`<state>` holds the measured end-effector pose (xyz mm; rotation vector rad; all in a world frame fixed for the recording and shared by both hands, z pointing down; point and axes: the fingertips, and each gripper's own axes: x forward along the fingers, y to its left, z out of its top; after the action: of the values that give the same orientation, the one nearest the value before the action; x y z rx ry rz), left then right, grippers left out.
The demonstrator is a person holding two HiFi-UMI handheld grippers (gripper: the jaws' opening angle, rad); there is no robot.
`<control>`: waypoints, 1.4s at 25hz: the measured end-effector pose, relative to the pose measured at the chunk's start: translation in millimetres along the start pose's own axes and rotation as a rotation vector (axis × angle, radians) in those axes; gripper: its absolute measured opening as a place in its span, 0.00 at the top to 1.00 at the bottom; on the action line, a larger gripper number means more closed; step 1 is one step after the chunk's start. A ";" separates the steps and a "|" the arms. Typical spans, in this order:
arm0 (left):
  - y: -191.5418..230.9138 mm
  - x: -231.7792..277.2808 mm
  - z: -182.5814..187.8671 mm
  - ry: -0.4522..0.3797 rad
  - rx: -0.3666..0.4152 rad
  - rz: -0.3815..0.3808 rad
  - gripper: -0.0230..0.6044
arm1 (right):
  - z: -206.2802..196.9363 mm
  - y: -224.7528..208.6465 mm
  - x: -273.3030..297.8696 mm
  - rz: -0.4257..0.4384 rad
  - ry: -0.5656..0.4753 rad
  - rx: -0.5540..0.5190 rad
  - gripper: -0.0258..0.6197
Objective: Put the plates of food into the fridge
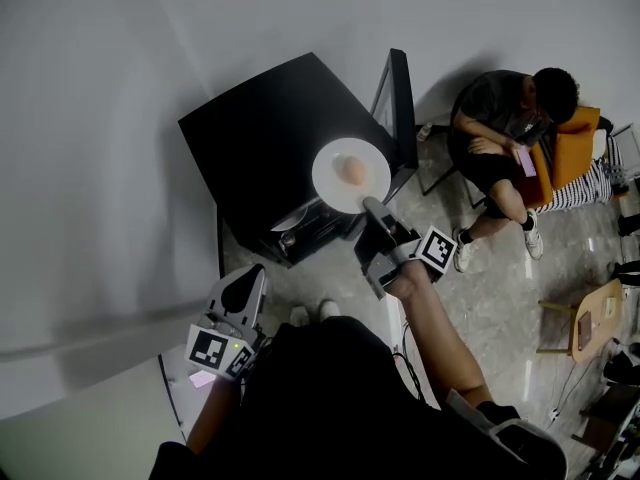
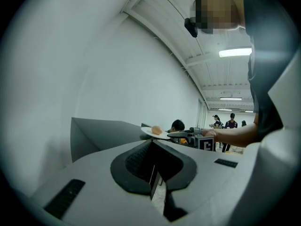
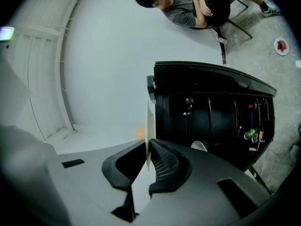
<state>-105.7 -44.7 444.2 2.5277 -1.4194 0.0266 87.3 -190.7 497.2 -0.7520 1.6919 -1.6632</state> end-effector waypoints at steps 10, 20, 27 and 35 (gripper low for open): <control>-21.3 -9.2 -5.1 0.008 -0.012 -0.039 0.93 | -9.3 8.2 -50.3 0.033 0.030 -0.005 0.89; -28.7 -7.9 -12.0 0.018 -0.016 -0.061 0.92 | -16.3 3.1 -73.3 0.041 0.061 -0.006 0.89; -27.4 -2.8 -11.7 0.025 -0.018 -0.050 0.92 | -15.4 -18.0 -81.5 0.010 0.082 0.002 0.89; -32.4 -2.6 -19.9 0.052 -0.017 -0.034 0.92 | -9.3 -68.3 -89.1 -0.075 0.075 0.027 0.89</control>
<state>-77.8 -22.0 456.7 2.5180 -1.3515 0.0728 133.7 -118.2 569.9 -0.7575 1.7080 -1.7823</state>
